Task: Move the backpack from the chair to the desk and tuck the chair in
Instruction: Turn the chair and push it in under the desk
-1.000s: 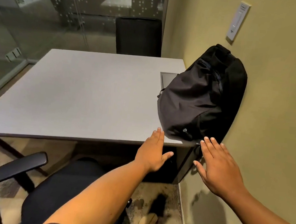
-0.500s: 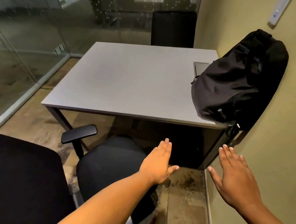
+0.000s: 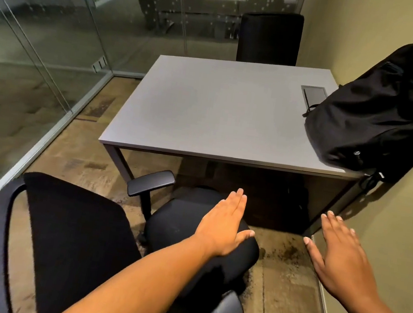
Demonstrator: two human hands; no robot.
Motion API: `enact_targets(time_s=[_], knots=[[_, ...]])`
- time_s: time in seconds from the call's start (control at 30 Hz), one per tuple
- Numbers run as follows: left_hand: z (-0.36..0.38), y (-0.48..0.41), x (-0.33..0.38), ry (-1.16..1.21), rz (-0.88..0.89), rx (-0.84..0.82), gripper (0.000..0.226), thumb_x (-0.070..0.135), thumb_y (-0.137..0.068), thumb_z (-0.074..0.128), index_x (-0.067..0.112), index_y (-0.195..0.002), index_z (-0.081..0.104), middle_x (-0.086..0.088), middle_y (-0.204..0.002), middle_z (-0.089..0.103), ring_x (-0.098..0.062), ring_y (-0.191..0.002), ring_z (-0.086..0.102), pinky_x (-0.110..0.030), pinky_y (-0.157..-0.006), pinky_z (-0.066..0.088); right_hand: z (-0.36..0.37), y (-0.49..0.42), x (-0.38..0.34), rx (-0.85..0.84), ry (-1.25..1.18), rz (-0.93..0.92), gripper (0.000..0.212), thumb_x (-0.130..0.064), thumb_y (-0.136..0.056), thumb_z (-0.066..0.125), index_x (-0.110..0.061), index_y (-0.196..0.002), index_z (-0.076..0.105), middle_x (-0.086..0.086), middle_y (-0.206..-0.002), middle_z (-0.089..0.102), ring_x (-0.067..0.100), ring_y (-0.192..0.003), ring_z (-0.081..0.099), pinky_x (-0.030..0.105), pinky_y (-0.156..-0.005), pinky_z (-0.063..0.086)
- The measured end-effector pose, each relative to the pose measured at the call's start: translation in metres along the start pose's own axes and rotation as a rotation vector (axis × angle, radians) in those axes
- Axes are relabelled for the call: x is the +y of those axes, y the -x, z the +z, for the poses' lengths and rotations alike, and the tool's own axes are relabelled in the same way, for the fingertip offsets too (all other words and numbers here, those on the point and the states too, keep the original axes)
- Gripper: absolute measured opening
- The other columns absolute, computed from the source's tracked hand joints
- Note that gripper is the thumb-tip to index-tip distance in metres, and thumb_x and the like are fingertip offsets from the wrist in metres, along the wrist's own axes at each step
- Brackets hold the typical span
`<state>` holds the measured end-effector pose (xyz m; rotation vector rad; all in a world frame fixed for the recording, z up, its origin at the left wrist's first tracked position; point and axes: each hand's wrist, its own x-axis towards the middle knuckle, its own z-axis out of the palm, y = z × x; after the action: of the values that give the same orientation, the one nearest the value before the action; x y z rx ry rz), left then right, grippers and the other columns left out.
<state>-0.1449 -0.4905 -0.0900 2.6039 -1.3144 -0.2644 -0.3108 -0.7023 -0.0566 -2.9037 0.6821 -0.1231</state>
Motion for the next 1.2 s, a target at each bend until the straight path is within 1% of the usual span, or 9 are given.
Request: enact_targets(time_s=[0.17,0.3,0.4,0.57,0.7,0.8,0.93,1.1,1.2], knots=[[-0.024,0.037,-0.058,-0.060,0.078,0.006,0.084,0.060,-0.097,0.034,0.009,-0.153,-0.002,-0.008,-0.162,-0.007,-0.021,-0.149,-0.003,-0.034,-0.119,0.004,0.016,0.023,-0.068,-0.015,-0.020,0.052,0.070,-0.048,-0.091,0.047,-0.010,-0.147,0.031,0.011,-0.156,0.032,0.025,-0.145,0.026,0.043,-0.120,0.019],[-0.039,0.064,-0.088,-0.073,0.061,0.009,0.084,0.060,-0.097,0.033,0.009,-0.153,-0.003,-0.008,-0.162,-0.010,-0.020,-0.149,-0.006,-0.033,-0.119,0.002,0.021,0.042,-0.111,0.008,-0.051,0.057,0.069,-0.045,-0.091,0.051,-0.009,-0.146,0.033,0.012,-0.155,0.033,0.025,-0.145,0.026,0.043,-0.120,0.019],[-0.045,0.084,-0.103,-0.081,0.048,0.021,0.084,0.060,-0.097,0.033,0.009,-0.153,-0.003,-0.009,-0.162,-0.008,-0.021,-0.149,-0.004,-0.032,-0.118,0.001,0.023,0.057,-0.132,0.021,-0.052,0.052,0.069,-0.047,-0.091,0.050,-0.009,-0.146,0.033,0.012,-0.155,0.033,0.025,-0.145,0.027,0.043,-0.120,0.019],[-0.052,0.127,-0.117,-0.115,0.017,0.025,0.085,0.061,-0.096,0.032,0.010,-0.153,-0.003,-0.009,-0.163,-0.007,-0.020,-0.149,-0.005,-0.032,-0.118,0.001,0.027,0.090,-0.155,0.040,-0.058,0.043,0.070,-0.052,-0.091,0.043,-0.012,-0.148,0.030,0.008,-0.157,0.030,0.022,-0.146,0.023,0.040,-0.120,0.016],[-0.066,0.175,-0.118,-0.126,-0.003,0.051,0.085,0.062,-0.096,0.031,0.010,-0.153,-0.004,-0.008,-0.162,-0.009,-0.019,-0.149,-0.005,-0.032,-0.118,0.000,0.030,0.127,-0.177,0.045,-0.075,0.017,0.070,-0.052,-0.092,0.043,-0.012,-0.148,0.030,0.008,-0.157,0.030,0.021,-0.146,0.023,0.038,-0.119,0.015],[-0.077,0.215,-0.111,-0.135,0.037,0.105,0.085,0.063,-0.095,0.029,0.011,-0.154,-0.003,-0.007,-0.163,-0.008,-0.018,-0.149,-0.006,-0.030,-0.116,-0.002,0.032,0.157,-0.194,0.040,-0.107,0.005,0.069,-0.051,-0.092,0.044,-0.013,-0.148,0.030,0.007,-0.157,0.029,0.021,-0.147,0.022,0.039,-0.120,0.016],[-0.090,0.259,-0.103,-0.133,0.076,0.141,0.084,0.064,-0.095,0.028,0.012,-0.154,-0.002,-0.005,-0.163,-0.008,-0.016,-0.149,-0.008,-0.029,-0.117,-0.002,0.033,0.193,-0.219,0.015,-0.136,-0.019,0.071,-0.053,-0.092,0.039,-0.015,-0.150,0.025,0.005,-0.159,0.025,0.018,-0.148,0.017,0.038,-0.121,0.013],[-0.108,0.286,-0.115,-0.123,0.042,0.177,0.083,0.063,-0.095,0.029,0.013,-0.154,-0.002,-0.006,-0.163,-0.007,-0.017,-0.149,-0.006,-0.032,-0.120,0.002,0.028,0.209,-0.245,0.026,-0.143,-0.044,0.070,-0.053,-0.092,0.039,-0.016,-0.150,0.025,0.004,-0.159,0.024,0.018,-0.148,0.018,0.038,-0.121,0.016],[-0.113,0.299,-0.133,-0.142,0.022,0.184,0.084,0.065,-0.094,0.025,0.013,-0.154,-0.003,-0.006,-0.163,-0.008,-0.016,-0.149,-0.007,-0.031,-0.119,0.000,0.026,0.210,-0.262,0.039,-0.170,-0.055,0.070,-0.051,-0.092,0.042,-0.014,-0.149,0.026,0.006,-0.159,0.025,0.018,-0.148,0.018,0.038,-0.121,0.015]])
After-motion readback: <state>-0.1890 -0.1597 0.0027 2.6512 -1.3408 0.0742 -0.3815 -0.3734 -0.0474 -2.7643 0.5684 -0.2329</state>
